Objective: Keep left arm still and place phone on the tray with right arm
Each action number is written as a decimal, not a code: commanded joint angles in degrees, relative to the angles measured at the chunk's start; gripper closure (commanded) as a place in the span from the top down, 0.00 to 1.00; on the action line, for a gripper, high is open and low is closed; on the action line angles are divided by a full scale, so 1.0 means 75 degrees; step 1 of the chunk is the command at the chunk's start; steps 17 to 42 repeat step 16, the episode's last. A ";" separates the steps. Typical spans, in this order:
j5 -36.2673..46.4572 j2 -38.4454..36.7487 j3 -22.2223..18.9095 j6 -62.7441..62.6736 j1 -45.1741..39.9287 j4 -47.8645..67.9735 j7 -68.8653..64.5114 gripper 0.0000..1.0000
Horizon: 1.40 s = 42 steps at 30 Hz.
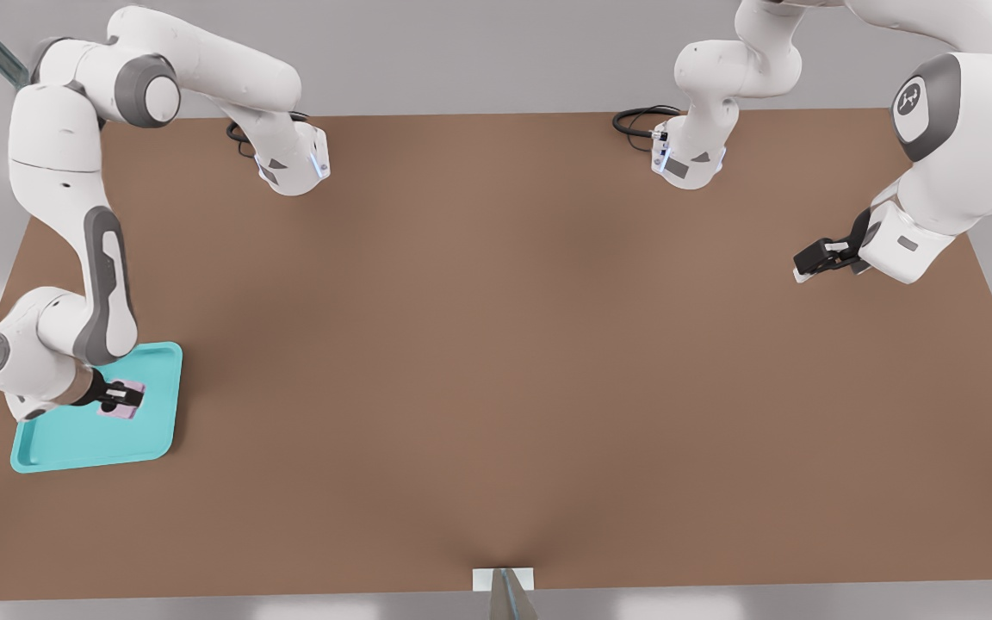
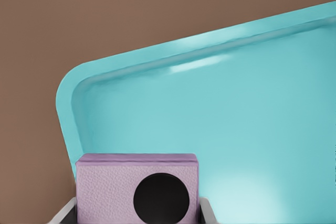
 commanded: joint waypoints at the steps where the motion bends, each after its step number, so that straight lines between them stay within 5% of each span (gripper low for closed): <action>1: -0.0110 0.0221 -0.0003 -0.0097 -0.0033 0.0314 -0.3587 1.00; 5: 0.0113 -0.1405 -0.0249 -0.0950 0.1090 -0.0108 -0.2183 1.00; 6: 0.0113 -0.1899 -0.0681 -0.1595 0.2014 -0.0120 -0.1352 1.00; 7: 0.0148 -0.2169 -0.1678 -0.2767 0.3470 0.0242 -0.0447 1.00; 8: 0.0289 -0.3106 -0.1621 -0.2956 0.3693 0.0116 0.0207 1.00; 10: -0.0074 -0.3845 -0.0672 -0.3354 0.3635 -0.0002 0.1252 1.00; 14: 0.0112 -0.2521 -0.0554 -0.5535 0.3717 0.2752 0.1382 1.00; 42: 0.0172 -0.2580 -0.0659 -0.5558 0.3717 0.2669 0.1370 1.00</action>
